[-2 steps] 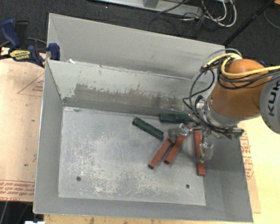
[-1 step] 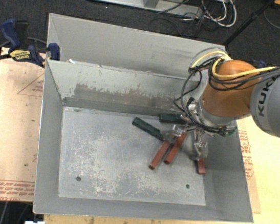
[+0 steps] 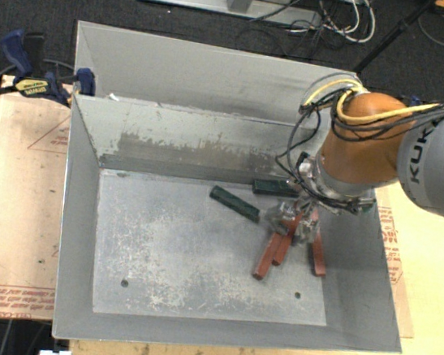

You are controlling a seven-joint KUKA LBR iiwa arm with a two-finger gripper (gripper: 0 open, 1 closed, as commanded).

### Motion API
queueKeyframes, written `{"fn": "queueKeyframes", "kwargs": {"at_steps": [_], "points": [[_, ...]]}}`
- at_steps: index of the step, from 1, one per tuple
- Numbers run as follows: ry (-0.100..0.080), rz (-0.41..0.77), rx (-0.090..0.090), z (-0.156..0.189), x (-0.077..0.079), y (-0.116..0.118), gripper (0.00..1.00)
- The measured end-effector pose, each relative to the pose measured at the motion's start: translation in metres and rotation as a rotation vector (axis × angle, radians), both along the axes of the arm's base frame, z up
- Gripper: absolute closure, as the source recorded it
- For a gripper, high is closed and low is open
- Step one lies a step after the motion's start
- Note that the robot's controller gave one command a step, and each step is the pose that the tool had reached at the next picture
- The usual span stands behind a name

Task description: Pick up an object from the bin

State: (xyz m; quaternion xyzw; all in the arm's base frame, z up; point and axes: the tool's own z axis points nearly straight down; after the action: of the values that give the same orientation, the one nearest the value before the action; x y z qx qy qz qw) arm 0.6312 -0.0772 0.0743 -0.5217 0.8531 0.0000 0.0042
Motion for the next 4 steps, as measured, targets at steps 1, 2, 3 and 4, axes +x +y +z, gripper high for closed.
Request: {"fn": "queueKeyframes", "kwargs": {"at_steps": [1, 2, 3, 4], "points": [[0.002, 0.02, -0.003, 0.026, -0.012, -0.01, 1.0], [0.004, 0.02, -0.002, 0.024, -0.012, -0.009, 0.0], [-0.004, 0.599, 0.006, 0.0, -0.002, -0.047, 0.0], [-0.008, 0.599, 0.005, 0.0, -0.001, -0.047, 1.0]]}}
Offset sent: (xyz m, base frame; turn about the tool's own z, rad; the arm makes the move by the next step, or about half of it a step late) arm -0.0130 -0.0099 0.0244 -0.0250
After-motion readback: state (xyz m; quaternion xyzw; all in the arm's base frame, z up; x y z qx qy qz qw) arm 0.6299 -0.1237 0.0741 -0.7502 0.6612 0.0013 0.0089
